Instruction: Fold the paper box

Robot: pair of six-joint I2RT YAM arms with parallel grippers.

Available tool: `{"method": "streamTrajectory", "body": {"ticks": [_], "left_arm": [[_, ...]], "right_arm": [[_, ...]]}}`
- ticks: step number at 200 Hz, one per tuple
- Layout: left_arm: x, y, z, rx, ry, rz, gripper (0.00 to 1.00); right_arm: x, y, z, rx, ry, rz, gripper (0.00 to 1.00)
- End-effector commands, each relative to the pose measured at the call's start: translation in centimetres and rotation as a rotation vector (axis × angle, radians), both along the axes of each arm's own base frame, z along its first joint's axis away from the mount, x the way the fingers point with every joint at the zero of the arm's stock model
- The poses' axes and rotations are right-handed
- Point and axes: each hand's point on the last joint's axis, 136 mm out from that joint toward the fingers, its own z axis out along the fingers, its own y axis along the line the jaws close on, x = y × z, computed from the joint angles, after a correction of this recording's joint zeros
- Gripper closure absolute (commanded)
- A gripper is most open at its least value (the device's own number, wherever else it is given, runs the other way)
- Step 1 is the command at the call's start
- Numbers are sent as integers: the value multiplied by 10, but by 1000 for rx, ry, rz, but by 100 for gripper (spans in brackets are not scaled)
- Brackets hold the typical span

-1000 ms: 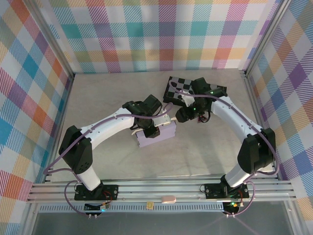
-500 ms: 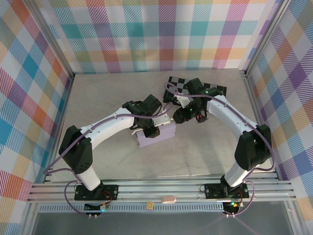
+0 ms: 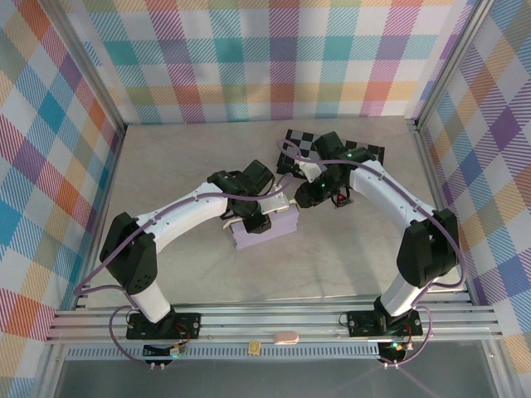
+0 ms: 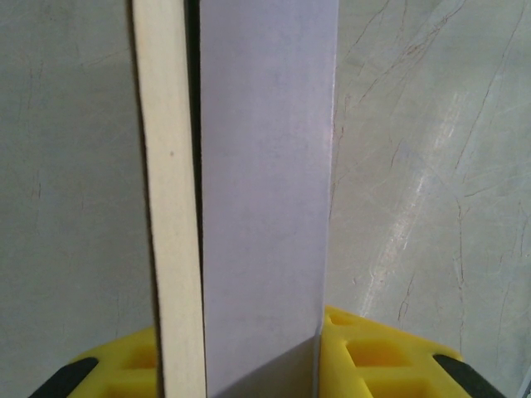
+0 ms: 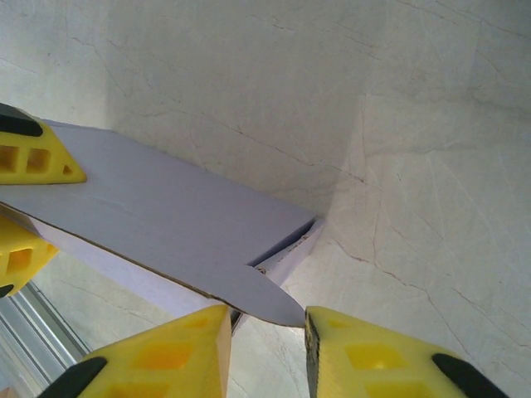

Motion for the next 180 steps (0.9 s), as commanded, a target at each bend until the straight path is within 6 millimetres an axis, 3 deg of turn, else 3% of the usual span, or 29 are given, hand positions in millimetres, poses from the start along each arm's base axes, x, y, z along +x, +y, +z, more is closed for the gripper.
{"method": "streamTrajectory", "body": {"ticks": [1,56,131,180], "left_arm": [[2,4,-12,18,32,9,70],[3,4,-12,15,36,7,70],[3,3,-11,9,44,-1,70],[2,3,-9,8,44,-4,70]], "right_arm": [[-7,7,6,12,-5,44,74],[-9,8,4,-14,-25,46,81],[6,5,16,-47,-118,29,75],[4,12,13,-25,-86,60,76]]}}
